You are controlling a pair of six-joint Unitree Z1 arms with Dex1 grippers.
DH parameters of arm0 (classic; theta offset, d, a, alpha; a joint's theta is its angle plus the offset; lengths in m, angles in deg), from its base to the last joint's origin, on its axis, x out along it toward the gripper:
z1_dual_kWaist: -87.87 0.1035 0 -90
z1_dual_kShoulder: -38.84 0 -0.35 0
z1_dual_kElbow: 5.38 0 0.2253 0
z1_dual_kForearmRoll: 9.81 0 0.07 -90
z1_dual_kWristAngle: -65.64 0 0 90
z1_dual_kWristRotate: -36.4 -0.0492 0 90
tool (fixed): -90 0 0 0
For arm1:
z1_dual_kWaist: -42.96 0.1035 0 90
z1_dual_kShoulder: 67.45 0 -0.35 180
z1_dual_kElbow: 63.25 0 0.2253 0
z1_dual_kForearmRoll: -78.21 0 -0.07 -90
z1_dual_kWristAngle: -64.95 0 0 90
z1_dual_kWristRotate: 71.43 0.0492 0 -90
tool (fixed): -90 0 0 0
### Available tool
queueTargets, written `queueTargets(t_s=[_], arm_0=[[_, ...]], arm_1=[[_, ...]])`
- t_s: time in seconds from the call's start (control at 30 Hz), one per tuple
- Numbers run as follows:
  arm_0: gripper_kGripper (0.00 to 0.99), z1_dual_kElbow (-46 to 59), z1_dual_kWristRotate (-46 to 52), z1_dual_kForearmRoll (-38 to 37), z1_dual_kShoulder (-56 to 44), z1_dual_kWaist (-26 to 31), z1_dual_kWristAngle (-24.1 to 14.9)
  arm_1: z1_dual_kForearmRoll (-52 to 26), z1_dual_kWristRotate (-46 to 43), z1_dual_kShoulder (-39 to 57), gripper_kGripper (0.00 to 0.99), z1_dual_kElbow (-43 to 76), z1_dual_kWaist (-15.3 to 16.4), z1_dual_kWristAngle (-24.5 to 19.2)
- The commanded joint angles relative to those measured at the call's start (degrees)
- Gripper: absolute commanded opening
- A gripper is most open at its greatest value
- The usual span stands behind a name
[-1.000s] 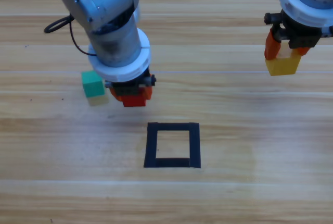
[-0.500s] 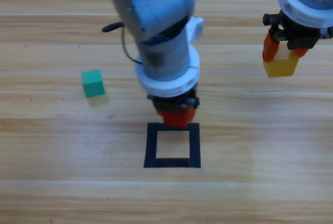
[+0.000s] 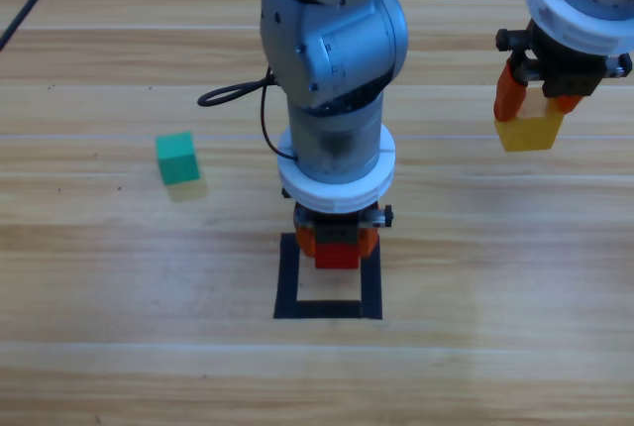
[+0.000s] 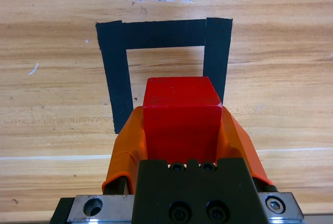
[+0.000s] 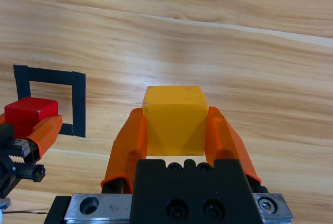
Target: Stack the blocks in the rectangular block: red at the bottom, yellow in the middle, green on top
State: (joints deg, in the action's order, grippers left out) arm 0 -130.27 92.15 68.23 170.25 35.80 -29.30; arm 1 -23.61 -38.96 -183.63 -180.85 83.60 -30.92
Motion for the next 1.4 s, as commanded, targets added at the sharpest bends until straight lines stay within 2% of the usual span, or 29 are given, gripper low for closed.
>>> queueTargets(t_s=[0.03,0.6,1.4], arm_0=[[0.0,1.17,4.02,0.16,2.27,-1.19,-0.25],[0.0,6.88,4.37,-5.02,2.71,-2.43,0.19],[0.003,7.58,3.23,-6.78,3.94,-2.6,-0.95]], arm_1=[[-0.07,-0.91,1.84,0.149,1.17,-0.92,1.12],[-0.51,-1.18,1.13,0.147,1.17,-0.56,0.95],[-1.3,-1.0,0.17,0.147,1.09,-0.56,0.07]])
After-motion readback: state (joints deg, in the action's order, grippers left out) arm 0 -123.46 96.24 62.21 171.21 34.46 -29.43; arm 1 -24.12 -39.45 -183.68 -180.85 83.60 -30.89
